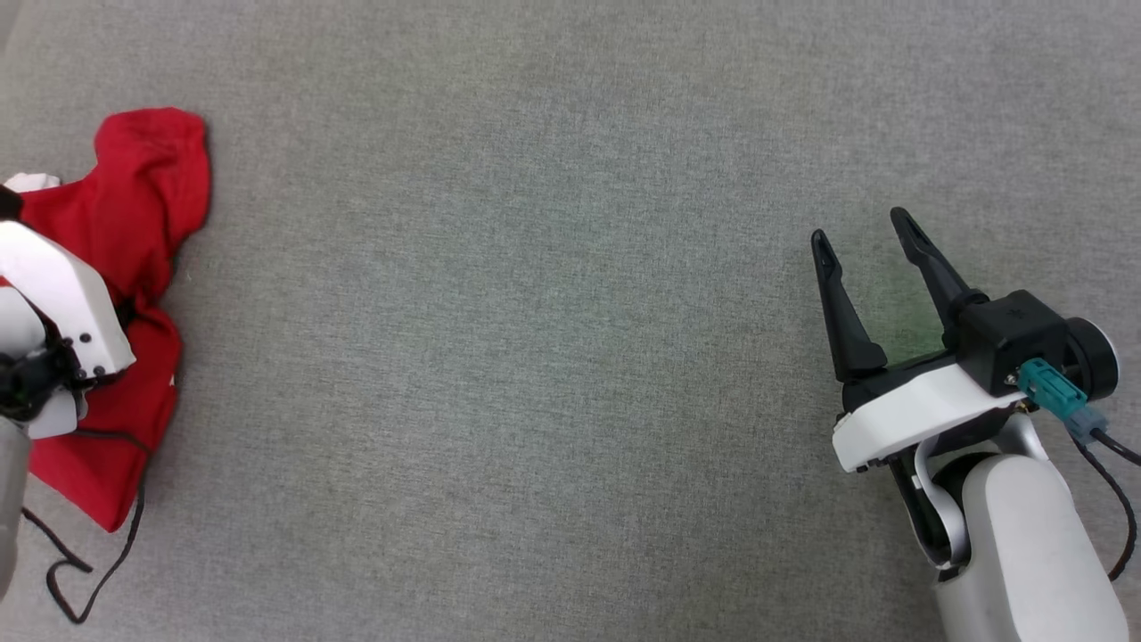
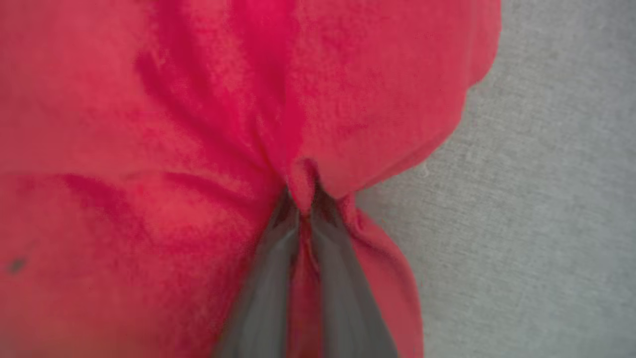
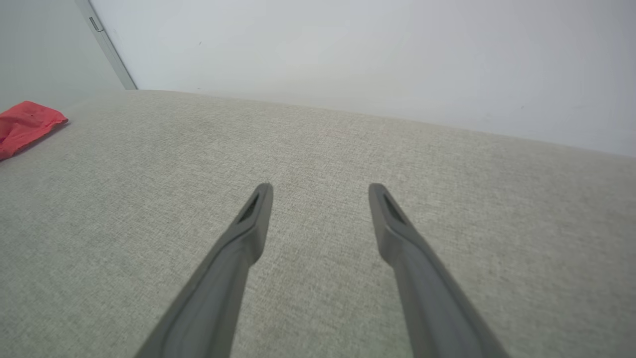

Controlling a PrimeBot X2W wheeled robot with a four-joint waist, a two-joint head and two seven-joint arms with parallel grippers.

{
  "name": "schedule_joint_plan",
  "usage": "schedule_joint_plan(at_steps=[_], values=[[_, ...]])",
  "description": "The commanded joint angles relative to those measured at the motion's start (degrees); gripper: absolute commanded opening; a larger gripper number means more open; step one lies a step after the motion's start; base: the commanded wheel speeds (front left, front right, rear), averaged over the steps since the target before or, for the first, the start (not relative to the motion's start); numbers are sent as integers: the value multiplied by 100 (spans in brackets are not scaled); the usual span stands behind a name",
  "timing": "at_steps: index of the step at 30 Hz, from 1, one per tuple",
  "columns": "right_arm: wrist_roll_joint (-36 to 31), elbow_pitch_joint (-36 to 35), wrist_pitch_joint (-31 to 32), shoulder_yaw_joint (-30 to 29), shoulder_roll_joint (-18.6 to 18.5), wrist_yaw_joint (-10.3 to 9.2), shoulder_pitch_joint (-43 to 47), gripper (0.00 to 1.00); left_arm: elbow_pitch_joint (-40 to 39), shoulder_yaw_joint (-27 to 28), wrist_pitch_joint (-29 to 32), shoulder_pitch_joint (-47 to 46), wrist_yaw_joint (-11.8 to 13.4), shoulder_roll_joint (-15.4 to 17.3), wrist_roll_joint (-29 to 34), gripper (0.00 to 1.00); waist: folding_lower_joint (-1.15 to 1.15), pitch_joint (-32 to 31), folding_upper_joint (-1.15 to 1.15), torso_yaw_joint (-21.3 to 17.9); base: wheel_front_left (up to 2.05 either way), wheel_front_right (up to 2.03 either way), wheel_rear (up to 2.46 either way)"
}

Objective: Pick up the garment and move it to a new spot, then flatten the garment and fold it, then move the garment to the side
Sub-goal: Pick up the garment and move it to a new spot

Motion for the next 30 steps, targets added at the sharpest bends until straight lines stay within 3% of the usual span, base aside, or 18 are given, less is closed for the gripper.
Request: schedule_joint_plan(at_steps=[1,10,18,23,30], values=[[1,24,-25,-17,-2,-2,-7,100,179,-138,-143,155,50,-95,149,0,0,-88,0,13,0,0,0],[150,176,-82,-81,-2,-2,272,100,172,-12,-2237,-406,495,55,698,0,0,-781,0,95,0,0,0],[323,211,-174,-191,-1,-2,588,100,-6,-126,-4051,-784,800,-148,1244,0,0,-1521,0,78,0,0,0],[443,189,-160,-239,-1,-2,839,100,-113,-262,-4625,-825,808,-370,1420,0,0,-1942,0,-89,0,0,0],[518,69,-43,-370,0,-2,1180,100,-527,-492,-4804,-614,703,-949,1438,0,0,-2315,0,-511,0,0,0]])
